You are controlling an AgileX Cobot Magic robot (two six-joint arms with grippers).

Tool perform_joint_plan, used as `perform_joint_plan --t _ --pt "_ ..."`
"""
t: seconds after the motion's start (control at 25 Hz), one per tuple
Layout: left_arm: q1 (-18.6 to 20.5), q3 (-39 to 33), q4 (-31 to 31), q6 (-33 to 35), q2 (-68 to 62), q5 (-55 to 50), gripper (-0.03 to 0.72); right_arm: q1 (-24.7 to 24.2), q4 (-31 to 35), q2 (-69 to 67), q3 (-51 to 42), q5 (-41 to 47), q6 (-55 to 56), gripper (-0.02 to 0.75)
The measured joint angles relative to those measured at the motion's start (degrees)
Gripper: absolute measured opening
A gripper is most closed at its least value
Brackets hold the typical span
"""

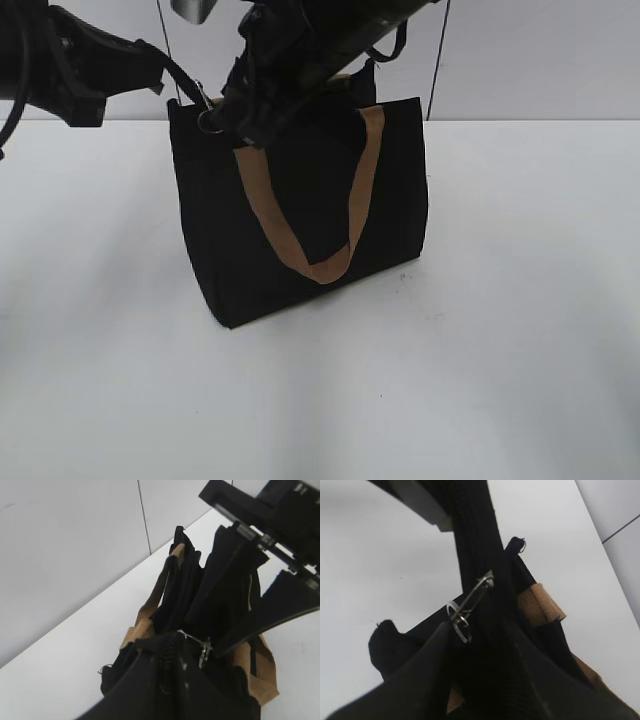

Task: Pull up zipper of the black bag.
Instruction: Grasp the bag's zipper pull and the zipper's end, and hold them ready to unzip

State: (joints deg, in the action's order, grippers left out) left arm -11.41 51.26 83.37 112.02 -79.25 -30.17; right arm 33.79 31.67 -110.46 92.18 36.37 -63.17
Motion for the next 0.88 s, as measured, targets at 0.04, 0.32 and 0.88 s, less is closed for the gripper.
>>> perform_joint_plan --t 0.04,0.32,0.88 --pt "0.0 0.0 0.0 0.0 0.0 -0.1 0.022 0.2 0.1 0.0 0.0 0.0 0.0 0.255" --pt "0.0 0.0 0.0 0.0 0.0 -0.1 0.022 1.5 -0.2 -0.5 0.0 -1.1 -0.8 0.255" --pt "0.0 0.0 -0.2 0.0 0.0 0.1 0.022 1.5 -2.5 -0.9 0.0 -1.9 1.5 0.197"
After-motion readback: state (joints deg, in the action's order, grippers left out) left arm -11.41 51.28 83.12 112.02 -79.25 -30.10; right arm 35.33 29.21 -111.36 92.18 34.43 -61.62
